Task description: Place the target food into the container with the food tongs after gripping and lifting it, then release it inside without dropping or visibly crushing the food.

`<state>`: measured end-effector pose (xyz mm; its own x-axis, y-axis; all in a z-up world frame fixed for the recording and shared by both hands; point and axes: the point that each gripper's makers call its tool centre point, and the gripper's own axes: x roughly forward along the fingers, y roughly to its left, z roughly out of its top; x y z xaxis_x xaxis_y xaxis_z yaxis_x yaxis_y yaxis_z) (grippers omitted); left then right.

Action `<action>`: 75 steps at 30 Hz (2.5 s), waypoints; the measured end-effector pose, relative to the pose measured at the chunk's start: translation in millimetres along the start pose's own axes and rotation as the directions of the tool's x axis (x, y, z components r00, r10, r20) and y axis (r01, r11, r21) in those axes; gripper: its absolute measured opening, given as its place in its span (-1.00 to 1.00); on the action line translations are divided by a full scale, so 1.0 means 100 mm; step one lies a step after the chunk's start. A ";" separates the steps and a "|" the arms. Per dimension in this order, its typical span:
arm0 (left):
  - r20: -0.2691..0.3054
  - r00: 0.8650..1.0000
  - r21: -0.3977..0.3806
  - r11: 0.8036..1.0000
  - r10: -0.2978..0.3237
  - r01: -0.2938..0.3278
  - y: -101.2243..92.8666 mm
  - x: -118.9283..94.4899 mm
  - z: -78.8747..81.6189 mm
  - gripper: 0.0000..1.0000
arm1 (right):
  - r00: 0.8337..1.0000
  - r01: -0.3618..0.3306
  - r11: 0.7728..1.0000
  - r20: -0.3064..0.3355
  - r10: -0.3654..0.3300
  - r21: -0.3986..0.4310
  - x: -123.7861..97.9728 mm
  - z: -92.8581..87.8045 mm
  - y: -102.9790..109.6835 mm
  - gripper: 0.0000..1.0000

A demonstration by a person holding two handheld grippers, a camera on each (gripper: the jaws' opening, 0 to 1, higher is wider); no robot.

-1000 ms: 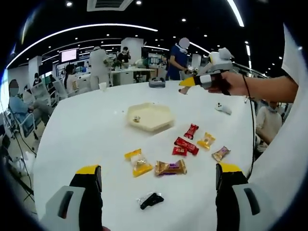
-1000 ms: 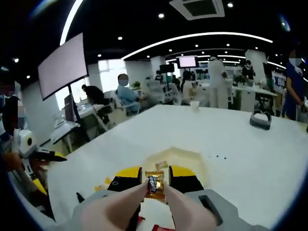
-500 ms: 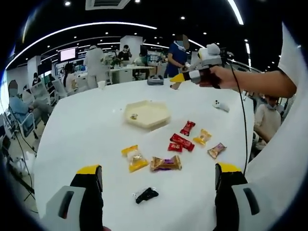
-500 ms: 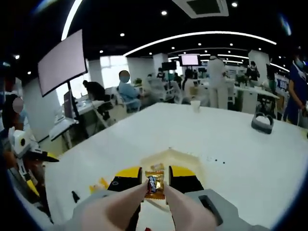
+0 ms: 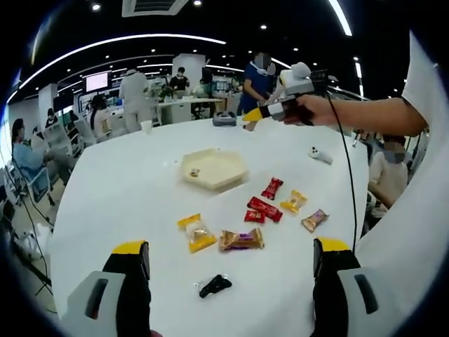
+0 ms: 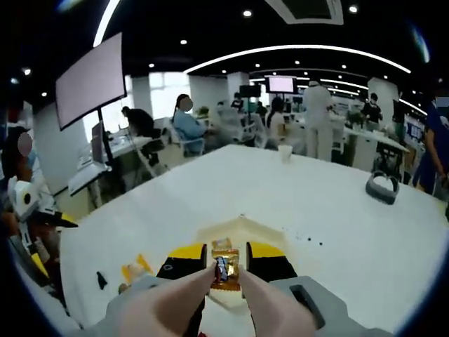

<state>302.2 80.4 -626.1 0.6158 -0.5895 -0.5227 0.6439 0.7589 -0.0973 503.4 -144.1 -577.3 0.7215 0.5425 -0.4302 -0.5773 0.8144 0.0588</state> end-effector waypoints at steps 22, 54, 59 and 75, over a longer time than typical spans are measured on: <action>-0.007 1.000 0.004 1.000 -0.003 0.003 -0.01 -0.04 0.02 0.93 | 1.000 0.011 0.999 -0.020 -0.012 -0.032 0.14 0.09 -0.14 -0.58; 0.005 1.000 -0.025 1.000 -0.010 0.010 0.00 0.02 -0.03 0.92 | 0.989 -0.110 0.992 -0.108 0.103 -0.063 0.11 -0.37 0.13 -0.51; 0.002 1.000 -0.012 1.000 -0.022 0.022 -0.01 0.03 -0.02 0.92 | 0.993 -0.098 0.995 -0.070 0.097 -0.010 0.08 -0.33 0.17 -0.48; 0.023 1.000 0.000 1.000 -0.016 0.016 0.04 0.03 0.05 0.92 | 0.999 -0.006 0.996 0.036 0.003 0.092 -0.29 -0.19 0.25 -0.46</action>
<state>308.8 80.4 -623.4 0.6156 -0.6076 -0.5018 0.6535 0.7495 -0.1058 460.9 -143.7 -580.1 0.7334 0.5518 -0.3969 -0.5442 0.8266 0.1437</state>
